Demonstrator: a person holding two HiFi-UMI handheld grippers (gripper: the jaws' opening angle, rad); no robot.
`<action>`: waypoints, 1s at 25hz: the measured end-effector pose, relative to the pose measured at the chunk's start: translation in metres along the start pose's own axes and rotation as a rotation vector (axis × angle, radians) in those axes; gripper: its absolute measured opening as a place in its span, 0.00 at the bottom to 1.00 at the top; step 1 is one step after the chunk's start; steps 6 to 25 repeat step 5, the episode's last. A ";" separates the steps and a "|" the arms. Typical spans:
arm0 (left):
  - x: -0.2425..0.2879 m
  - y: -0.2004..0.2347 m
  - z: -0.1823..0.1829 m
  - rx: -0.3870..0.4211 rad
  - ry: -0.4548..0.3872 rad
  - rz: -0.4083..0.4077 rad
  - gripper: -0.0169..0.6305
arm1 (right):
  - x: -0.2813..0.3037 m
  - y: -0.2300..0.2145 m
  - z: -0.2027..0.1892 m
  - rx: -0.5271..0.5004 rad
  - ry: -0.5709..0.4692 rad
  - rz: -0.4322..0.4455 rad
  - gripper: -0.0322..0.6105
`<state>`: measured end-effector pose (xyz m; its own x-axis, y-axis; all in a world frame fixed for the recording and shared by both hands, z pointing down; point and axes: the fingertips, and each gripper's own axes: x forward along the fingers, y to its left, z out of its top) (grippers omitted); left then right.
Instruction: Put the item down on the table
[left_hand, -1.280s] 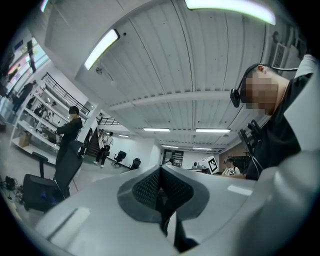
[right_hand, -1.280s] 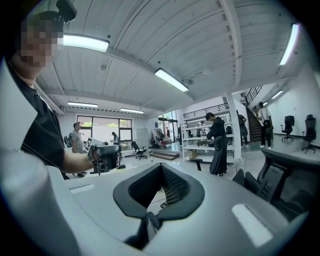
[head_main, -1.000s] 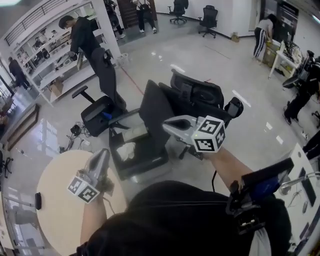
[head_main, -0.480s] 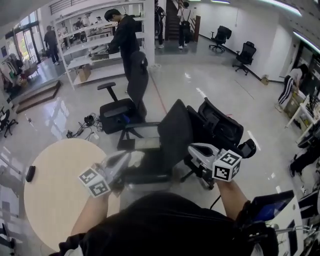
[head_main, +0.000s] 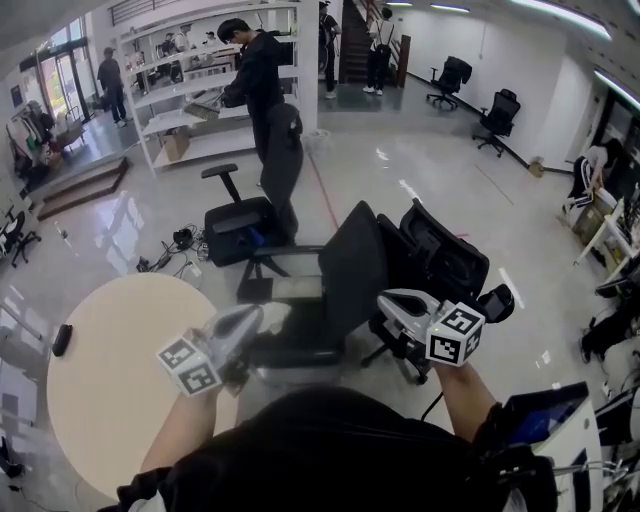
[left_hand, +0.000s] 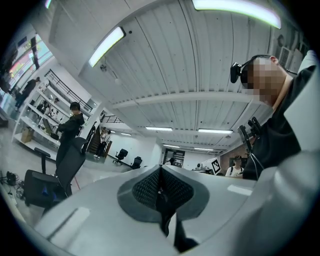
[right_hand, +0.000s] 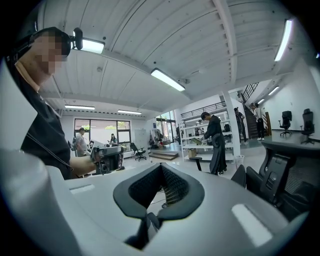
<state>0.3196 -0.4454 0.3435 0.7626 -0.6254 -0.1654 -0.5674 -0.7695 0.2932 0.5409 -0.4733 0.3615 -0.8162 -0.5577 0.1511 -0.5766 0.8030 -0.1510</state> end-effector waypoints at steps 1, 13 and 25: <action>0.000 -0.001 0.000 -0.001 0.001 -0.001 0.03 | -0.001 0.001 0.000 0.001 0.000 -0.001 0.07; -0.002 -0.008 -0.001 -0.006 0.007 -0.009 0.03 | -0.006 0.004 -0.004 0.009 0.003 -0.004 0.07; -0.002 -0.008 -0.001 -0.006 0.007 -0.009 0.03 | -0.006 0.004 -0.004 0.009 0.003 -0.004 0.07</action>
